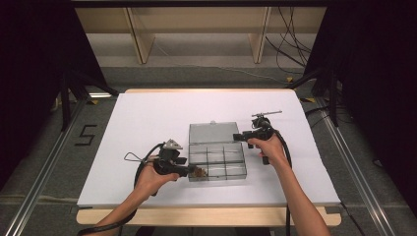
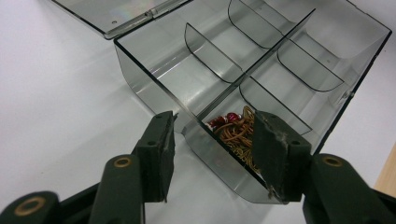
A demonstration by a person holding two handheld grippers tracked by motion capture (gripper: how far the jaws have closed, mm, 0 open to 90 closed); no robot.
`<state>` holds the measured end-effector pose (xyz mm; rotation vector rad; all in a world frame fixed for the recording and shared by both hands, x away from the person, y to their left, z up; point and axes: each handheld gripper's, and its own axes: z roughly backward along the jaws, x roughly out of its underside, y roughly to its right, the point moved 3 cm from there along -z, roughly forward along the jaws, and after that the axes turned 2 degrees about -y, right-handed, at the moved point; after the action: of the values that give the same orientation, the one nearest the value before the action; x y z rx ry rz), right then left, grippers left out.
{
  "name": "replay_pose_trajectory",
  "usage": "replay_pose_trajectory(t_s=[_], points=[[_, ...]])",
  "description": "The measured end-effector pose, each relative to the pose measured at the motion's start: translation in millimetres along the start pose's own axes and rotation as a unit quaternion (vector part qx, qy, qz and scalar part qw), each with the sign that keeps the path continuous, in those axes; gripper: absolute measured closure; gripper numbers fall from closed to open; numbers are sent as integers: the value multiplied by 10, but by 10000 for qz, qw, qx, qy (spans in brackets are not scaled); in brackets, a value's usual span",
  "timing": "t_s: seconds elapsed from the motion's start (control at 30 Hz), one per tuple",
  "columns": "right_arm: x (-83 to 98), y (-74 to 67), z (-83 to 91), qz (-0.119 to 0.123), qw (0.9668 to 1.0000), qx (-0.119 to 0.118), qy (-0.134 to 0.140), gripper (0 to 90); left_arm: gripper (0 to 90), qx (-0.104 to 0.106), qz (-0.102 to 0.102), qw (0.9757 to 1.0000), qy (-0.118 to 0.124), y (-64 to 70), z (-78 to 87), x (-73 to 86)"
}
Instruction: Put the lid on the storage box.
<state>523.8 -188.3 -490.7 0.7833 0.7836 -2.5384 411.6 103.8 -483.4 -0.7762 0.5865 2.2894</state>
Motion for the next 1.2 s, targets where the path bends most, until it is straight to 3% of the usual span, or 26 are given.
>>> replay_pose_trajectory(t_s=[0.07, 0.1, 0.13, 0.23, 0.3, 0.33, 0.43, 0.5, 0.57, 0.63, 0.83, 0.87, 0.9, 1.1, 1.2], points=[[-4, 9, -2, 53, 10000, -30, 24, 440, 504, -20, -74, 10000, -54, -1, -3, 1], [2, -21, -1, -167, 9998, -88, -32, 440, 507, -19, -42, 10000, -39, 3, -13, 3], [-5, 12, -10, 7, 10000, -70, 29, 440, 512, 8, -54, 10000, -52, 1, -18, 7], [-6, 15, -17, -14, 10000, 34, 35, 440, 527, 34, -121, 9999, -93, -13, -27, 13], [0, -15, -17, -182, 9998, -114, -15, 440, 542, 21, -107, 9999, -75, -20, -32, 14], [-7, 11, -23, -20, 10000, -58, 33, 439, 543, 34, -126, 9999, -79, -25, -34, 13], [-9, 2, -38, -89, 9999, -24, 119, 440, 542, 9, -111, 9999, -79, -24, -38, 14], [-8, -9, -49, -180, 9998, -122, 36, 439, 541, 28, -120, 9999, -60, -26, -43, 16], [-12, 24, -58, -46, 10000, 15, 59, 440, 541, -7, -123, 9999, -40, -23, -45, 17], [-12, 16, -53, -70, 9999, -155, 28, 441, 542, -12, -103, 9999, -11, -17, -49, 15], [-11, -13, -75, -245, 9995, -214, 12, 448, 544, -44, -138, 9999, -51, -20, -44, 13], [-11, -14, -78, -266, 9996, -133, 17, 449, 544, -44, -140, 9999, -49, -19, -44, 14], [-11, -27, -83, -361, 9991, -232, -28, 449, 544, -49, -145, 9999, -48, -19, -44, 14], [-12, -23, -84, -394, 9990, -193, -33, 450, 544, -55, -147, 9999, -48, -18, -44, 13], [-10, -30, -86, -482, 9984, -286, -62, 450, 544, -60, -147, 9999, -46, -17, -44, 13]])
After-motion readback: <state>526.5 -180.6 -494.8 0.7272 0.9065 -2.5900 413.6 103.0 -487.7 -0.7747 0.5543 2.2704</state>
